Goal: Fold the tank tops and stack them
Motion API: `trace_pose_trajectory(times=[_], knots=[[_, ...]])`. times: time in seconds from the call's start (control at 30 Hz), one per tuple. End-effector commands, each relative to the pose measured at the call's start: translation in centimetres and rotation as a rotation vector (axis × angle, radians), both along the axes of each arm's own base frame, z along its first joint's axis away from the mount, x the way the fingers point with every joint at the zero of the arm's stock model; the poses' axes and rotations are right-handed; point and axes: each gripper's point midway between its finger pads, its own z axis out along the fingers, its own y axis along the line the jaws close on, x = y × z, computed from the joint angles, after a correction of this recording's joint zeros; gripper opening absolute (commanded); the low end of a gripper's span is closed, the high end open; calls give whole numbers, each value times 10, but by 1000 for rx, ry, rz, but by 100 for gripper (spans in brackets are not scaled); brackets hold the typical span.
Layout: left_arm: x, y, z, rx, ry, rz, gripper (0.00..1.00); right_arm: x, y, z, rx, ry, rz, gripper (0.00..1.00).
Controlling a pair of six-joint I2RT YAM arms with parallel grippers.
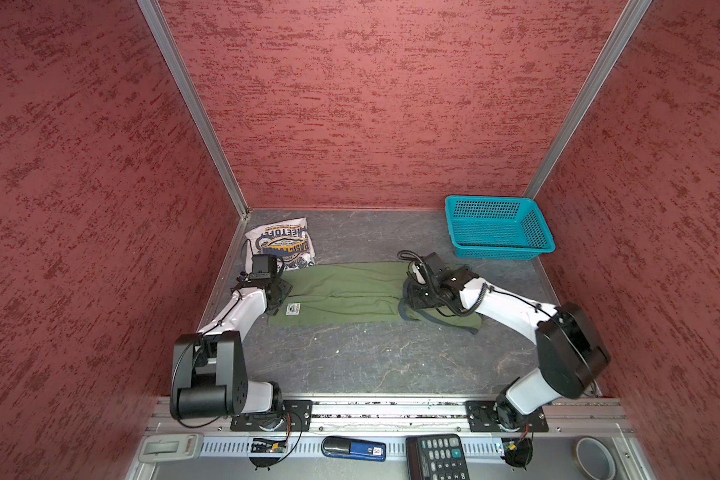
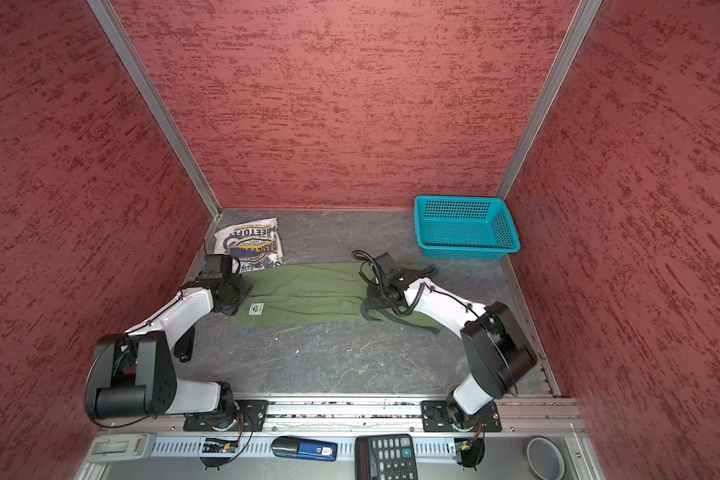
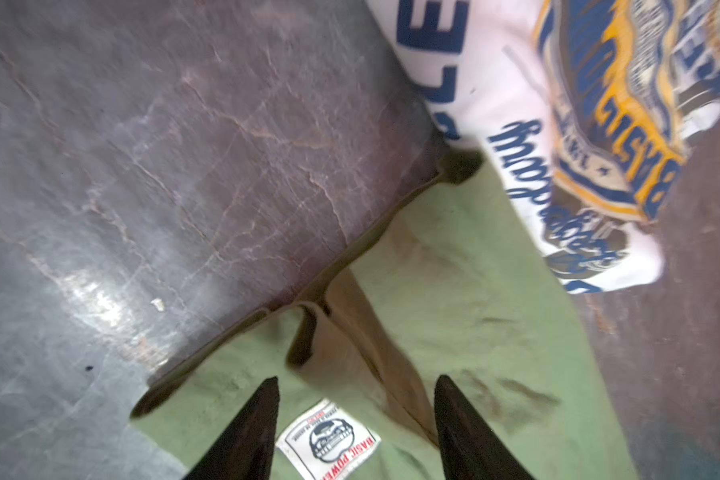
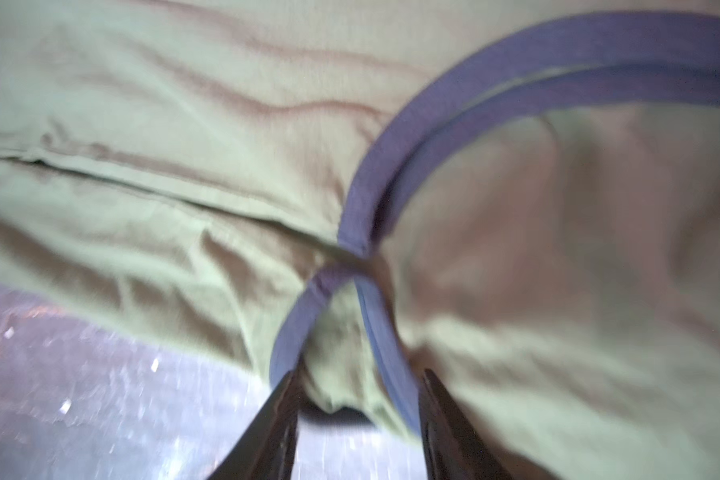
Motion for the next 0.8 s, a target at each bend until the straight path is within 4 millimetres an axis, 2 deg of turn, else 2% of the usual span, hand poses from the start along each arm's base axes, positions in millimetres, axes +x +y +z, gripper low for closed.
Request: trace_pose_trajectory(times=[0.0,0.07,0.13,0.2,0.3,0.4,0.57,0.77], knots=[[-2,-10,18,55,-17,-109,65,-25,-36,-6,-81,29,-101,51],[-1,-31,19,47,-21,-182,65,-41,-60,-15,-135,56,-189,52],[2,-55,13,20,-21,-270,66,-56,-76,-23,-154,89,-258,52],[3,-76,1,-15,8,-329,65,-69,-91,-30,-175,118,-339,52],[6,-92,-18,-58,40,-369,65,-86,-114,-43,-229,158,-476,55],[11,-100,-29,-89,50,-380,65,-95,-121,-57,-228,193,-545,56],[15,-98,-37,-73,57,-377,65,-90,-146,-65,-269,171,-650,58],[13,-89,-48,-74,77,-351,65,-61,-173,-63,-260,126,-729,58]])
